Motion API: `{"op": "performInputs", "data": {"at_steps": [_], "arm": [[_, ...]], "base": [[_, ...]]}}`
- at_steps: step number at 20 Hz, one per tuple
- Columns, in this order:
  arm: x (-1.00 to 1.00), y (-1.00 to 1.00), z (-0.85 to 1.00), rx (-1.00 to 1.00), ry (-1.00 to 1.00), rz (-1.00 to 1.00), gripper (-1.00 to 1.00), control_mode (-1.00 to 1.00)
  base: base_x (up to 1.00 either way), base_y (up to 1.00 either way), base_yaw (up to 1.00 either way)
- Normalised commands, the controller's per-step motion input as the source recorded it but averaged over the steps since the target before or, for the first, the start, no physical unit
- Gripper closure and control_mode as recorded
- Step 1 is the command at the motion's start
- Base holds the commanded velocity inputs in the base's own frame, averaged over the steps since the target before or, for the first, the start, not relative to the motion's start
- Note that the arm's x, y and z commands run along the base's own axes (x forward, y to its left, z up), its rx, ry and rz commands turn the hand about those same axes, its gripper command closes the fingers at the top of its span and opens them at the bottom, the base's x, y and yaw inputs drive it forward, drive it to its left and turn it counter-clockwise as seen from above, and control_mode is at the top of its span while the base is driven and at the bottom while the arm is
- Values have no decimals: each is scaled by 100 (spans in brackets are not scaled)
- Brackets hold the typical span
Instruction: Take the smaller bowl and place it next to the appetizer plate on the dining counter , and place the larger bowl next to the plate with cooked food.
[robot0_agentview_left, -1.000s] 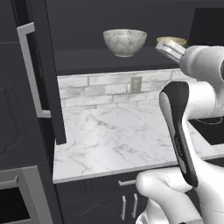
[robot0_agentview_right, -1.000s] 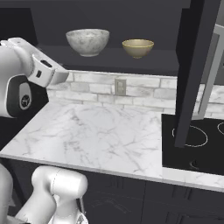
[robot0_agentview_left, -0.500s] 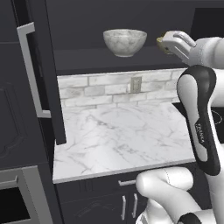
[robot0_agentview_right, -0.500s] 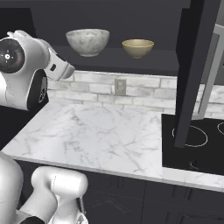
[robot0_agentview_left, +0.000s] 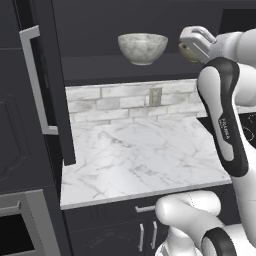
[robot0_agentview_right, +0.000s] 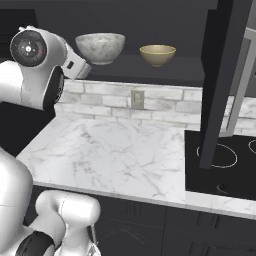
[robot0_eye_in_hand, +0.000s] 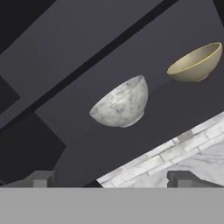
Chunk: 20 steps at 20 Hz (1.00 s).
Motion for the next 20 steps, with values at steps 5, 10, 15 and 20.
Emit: {"op": "performInputs", "data": {"at_steps": [5,10,15,20], "arm": [[38,4,0,0,13,-1,-100,-100],[35,3,0,-2,9,-2,-100,-100],[41,0,-9,-4,1,-2,-100,-100],[46,0,-29,-6,0,-2,-100,-100]], "base": [[0,0,0],[0,0,0],[0,0,0],[0,0,0]]}}
